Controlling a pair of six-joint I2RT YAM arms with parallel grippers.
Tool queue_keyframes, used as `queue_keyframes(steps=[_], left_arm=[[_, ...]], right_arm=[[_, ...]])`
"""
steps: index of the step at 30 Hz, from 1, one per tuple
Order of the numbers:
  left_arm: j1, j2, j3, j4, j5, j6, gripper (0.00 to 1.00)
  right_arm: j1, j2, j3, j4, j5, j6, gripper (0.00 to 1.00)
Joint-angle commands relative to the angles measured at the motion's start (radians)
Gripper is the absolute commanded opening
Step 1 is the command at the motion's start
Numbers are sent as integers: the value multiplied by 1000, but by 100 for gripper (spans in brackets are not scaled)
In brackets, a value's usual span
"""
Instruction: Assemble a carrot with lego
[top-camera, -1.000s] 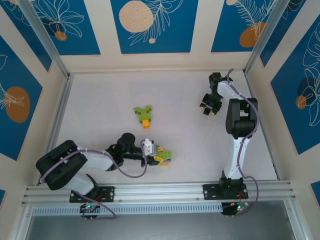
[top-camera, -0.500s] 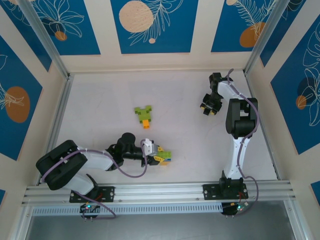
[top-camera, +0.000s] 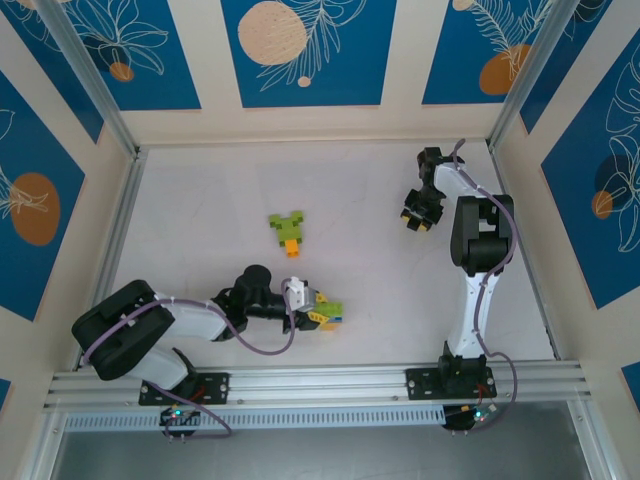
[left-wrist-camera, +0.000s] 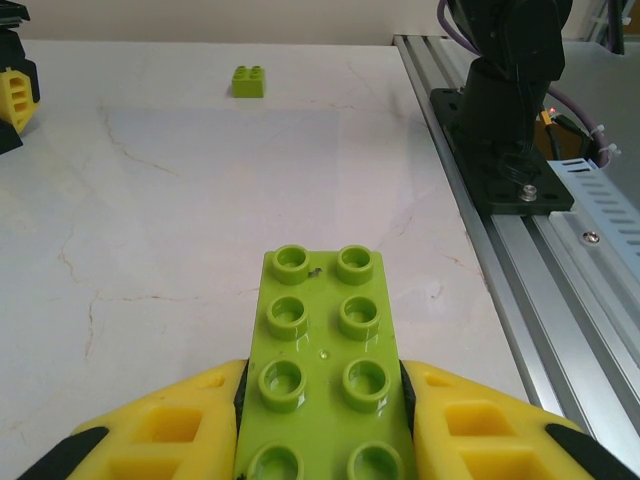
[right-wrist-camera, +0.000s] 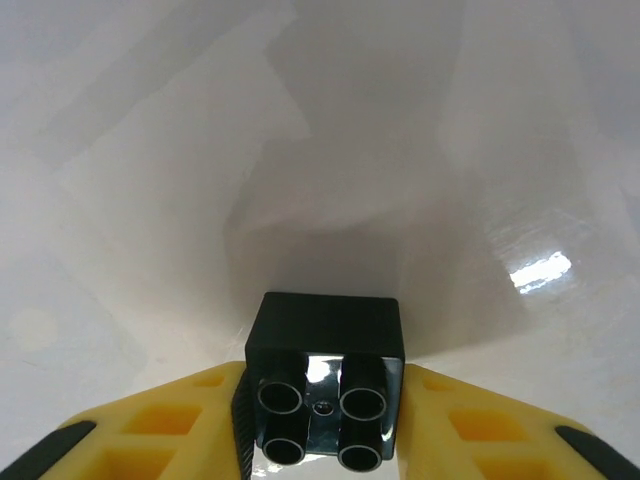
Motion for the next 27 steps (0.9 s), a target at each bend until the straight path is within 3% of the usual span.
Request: queue_keyframes(steps=[1, 7, 13, 19, 27], left_arm=[[10, 27, 2, -79, -28, 31, 26], [10, 24, 0, -79, -26, 31, 26], [10, 26, 2, -87, -31, 34, 26], [10, 32, 6, -88, -31, 34, 26], [9, 28, 1, -75, -26, 28, 26]], right_arm=[[-6, 23, 23, 1, -30, -7, 36], [-4, -11, -11, 7, -36, -11, 29], [59, -196, -116, -35, -30, -36, 29], [212, -488, -303, -144, -66, -47, 29], [540, -751, -458, -240, -84, 193, 29]])
